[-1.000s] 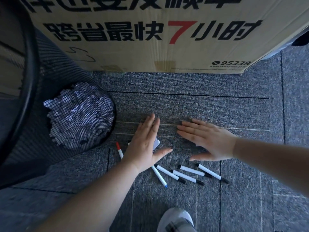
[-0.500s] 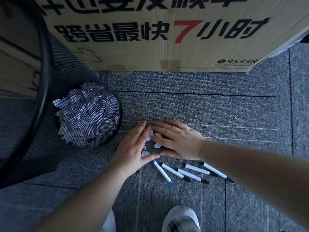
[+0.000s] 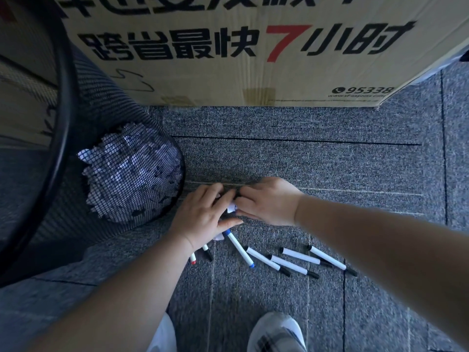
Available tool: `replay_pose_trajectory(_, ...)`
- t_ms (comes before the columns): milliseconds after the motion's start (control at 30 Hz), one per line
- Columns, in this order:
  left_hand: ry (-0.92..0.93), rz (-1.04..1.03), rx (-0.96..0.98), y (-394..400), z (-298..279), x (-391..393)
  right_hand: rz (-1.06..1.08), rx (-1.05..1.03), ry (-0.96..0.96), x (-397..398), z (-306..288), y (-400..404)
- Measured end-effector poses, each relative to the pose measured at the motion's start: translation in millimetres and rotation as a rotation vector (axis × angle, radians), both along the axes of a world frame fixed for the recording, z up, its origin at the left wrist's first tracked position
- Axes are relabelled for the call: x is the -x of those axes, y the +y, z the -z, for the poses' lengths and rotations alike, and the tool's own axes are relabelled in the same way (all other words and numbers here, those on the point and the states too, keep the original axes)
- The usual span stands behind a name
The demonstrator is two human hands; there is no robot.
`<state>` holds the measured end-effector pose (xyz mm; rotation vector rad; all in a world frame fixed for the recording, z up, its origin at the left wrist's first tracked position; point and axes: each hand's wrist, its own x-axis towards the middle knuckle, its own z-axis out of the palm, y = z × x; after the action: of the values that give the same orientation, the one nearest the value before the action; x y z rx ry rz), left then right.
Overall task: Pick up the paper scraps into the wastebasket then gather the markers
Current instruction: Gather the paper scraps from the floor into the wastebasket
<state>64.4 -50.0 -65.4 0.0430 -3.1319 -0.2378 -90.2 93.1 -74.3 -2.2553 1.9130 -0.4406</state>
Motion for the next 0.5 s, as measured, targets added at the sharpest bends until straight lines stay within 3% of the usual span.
replay_pose_trajectory(233,-0.02,0.065,0.003,-0.8,-11.9,10.8,-0.042,-0.038,0.009,15.3,-1.7,10.1)
replay_pose_trajectory(500,-0.075,0.177,0.003,-9.6,-17.5,-8.4,0.035,0.054,0.03,18.1,0.6,38.4)
